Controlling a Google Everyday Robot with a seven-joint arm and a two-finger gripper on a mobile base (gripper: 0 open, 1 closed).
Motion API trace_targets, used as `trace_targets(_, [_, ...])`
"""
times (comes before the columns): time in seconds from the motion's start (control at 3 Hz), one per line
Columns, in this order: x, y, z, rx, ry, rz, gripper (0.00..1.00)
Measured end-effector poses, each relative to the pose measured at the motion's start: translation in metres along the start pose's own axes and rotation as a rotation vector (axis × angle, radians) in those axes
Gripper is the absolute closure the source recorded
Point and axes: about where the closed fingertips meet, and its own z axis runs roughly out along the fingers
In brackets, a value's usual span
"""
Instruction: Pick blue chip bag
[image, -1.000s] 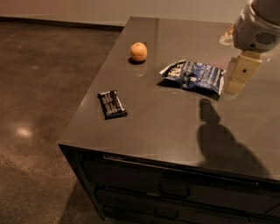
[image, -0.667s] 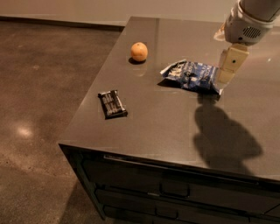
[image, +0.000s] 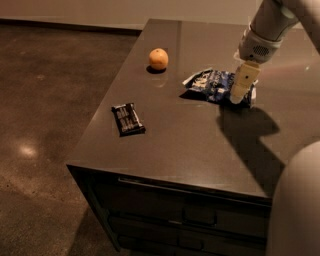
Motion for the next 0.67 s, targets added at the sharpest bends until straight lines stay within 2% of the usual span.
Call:
trace_targets(0.33, [-0.003,-0.009,0.031,-0.041,0.014,0.021,0.00])
trace_targets(0.67, [-0.004,-0.015,0.048,-0.065,0.050,0.038,0.18])
